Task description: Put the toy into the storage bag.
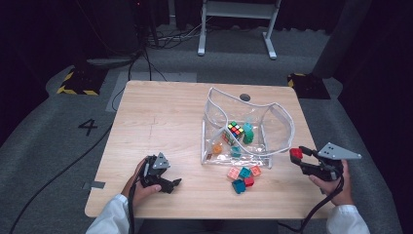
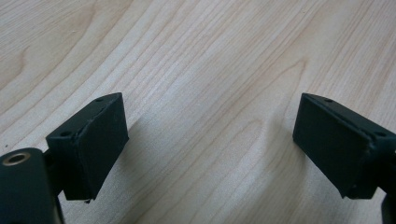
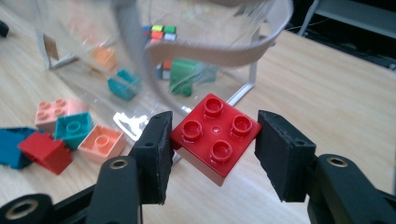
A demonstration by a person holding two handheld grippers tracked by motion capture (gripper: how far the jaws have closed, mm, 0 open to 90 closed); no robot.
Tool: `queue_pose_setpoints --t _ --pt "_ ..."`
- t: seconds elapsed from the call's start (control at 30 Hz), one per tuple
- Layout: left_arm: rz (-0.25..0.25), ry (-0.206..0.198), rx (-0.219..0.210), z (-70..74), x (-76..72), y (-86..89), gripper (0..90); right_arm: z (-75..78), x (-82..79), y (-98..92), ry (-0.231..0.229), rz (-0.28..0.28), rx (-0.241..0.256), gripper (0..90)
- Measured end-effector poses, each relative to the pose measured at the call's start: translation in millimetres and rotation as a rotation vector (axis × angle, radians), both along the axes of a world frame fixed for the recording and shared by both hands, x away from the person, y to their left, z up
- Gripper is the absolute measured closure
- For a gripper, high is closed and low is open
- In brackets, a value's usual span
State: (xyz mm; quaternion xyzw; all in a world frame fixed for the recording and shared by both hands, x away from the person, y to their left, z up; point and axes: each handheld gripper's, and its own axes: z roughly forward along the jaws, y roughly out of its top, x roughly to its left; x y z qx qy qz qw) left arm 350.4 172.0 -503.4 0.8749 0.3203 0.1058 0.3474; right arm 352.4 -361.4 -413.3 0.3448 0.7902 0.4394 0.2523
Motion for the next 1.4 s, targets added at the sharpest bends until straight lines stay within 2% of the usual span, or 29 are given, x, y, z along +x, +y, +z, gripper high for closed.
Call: queue_pose_setpoints --t 0.07,0.13,0.17,0.3,0.37,0.43,0.6,0.9,0.97,1.07,1.4 --pt "0.000 0.001 0.000 0.0 -0.1 0.0 10.4 7.8 3.0 -3.1 -0.016 -0.013 0.006 47.6" --pt "0.000 0.001 0.001 0.0 0.0 0.0 10.4 20.7 8.8 -9.8 -0.023 -0.020 0.037 47.7" --pt "0.000 -0.002 0.001 0.0 0.1 0.1 10.4 20.7 8.8 -9.8 -0.023 -0.020 0.037 47.7" --pt "0.001 0.003 0.002 0.1 -0.1 0.1 10.4 38.2 17.0 -11.9 -0.042 -0.030 0.018 47.6" --pt "0.001 0.002 0.002 0.1 -0.1 0.1 10.4 52.1 23.9 -9.7 -0.059 -0.036 0.006 47.6" --pt "-0.001 0.002 -0.001 -0.1 -0.1 -0.1 10.4 55.3 25.3 -9.2 -0.060 -0.033 0.008 47.6" --pt "0.001 0.003 -0.004 -0.2 -0.1 -0.2 10.4 78.9 36.9 -4.4 -0.088 -0.026 0.021 47.6" --pt "0.002 0.000 -0.002 -0.1 0.0 -0.1 10.4 98.7 50.3 15.3 -0.092 -0.002 -0.016 47.6" --pt "0.000 0.001 -0.001 0.0 0.0 0.0 10.4 100.8 54.4 19.8 -0.084 0.021 -0.009 47.6" --pt "-0.001 0.000 0.000 -0.1 0.0 0.0 10.4 102.2 59.9 29.3 -0.076 0.039 -0.043 47.6" --pt "0.000 0.003 0.000 0.0 -0.1 0.0 10.4 106.1 72.0 61.4 -0.041 0.130 -0.077 47.6"
